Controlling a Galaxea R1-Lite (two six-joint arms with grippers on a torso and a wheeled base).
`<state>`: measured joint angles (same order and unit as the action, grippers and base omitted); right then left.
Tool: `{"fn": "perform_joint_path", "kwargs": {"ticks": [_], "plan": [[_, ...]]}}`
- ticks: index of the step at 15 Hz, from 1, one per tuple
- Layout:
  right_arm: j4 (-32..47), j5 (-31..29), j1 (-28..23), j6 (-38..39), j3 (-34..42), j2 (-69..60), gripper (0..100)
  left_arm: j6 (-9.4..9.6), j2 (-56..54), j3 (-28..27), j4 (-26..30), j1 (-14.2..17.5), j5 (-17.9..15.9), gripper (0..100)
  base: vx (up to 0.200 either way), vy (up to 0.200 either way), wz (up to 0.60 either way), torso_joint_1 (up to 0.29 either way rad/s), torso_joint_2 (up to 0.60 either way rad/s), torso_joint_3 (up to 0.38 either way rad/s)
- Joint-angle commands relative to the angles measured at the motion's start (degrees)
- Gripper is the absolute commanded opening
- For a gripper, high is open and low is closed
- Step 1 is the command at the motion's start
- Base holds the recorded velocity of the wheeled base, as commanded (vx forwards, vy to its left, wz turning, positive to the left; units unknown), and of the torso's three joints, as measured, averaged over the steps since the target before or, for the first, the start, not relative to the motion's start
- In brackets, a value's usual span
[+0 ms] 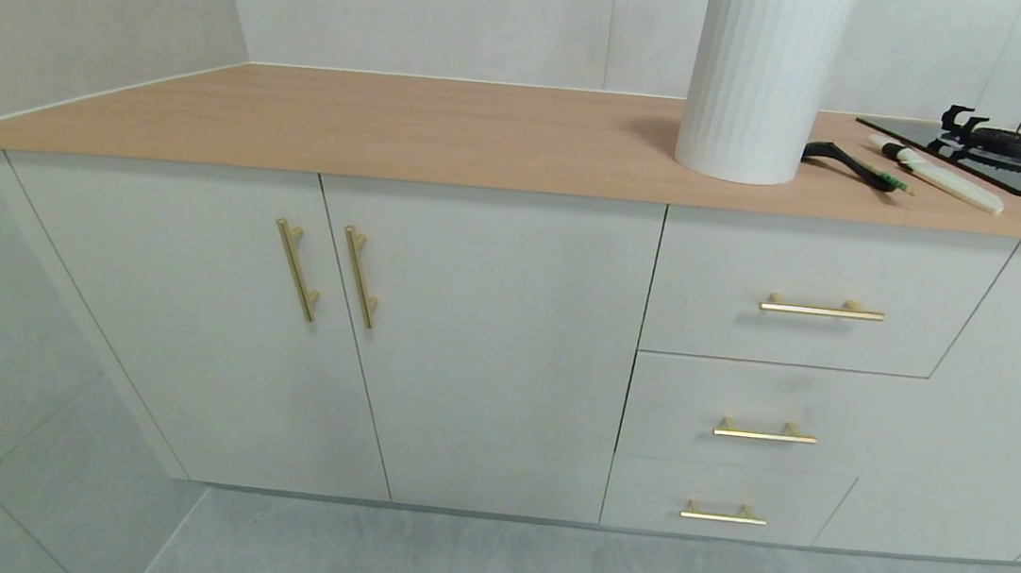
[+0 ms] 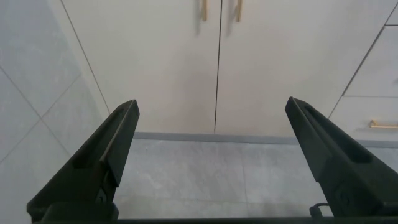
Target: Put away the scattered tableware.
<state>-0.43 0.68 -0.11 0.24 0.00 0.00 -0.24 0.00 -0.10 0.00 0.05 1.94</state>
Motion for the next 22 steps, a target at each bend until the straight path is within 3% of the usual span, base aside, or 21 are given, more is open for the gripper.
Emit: {"fn": "perform_joint_path", "kwargs": {"ticks": [1, 4, 22], "plan": [[0.0, 0.0, 0.0, -0.1, 0.0, 0.1, 100, -0.02, 0.2, 0.0, 0.0, 0.0, 0.0, 100, 0.0, 0.0, 0.0, 0.0, 0.0, 0.0], [0.0, 0.0, 0.0, 0.0, 0.0, 0.1, 100, -0.11, 0.1, 0.0, 0.0, 0.0, 0.1, 100, 0.2, 0.0, 0.0, -0.002, 0.0, -0.001], [0.0, 0.0, 0.0, -0.1, 0.0, 0.1, 100, -0.11, 0.1, 0.0, 0.0, 0.0, 0.1, 100, 0.0, 0.0, 0.0, 0.0, 0.0, 0.0]]}}
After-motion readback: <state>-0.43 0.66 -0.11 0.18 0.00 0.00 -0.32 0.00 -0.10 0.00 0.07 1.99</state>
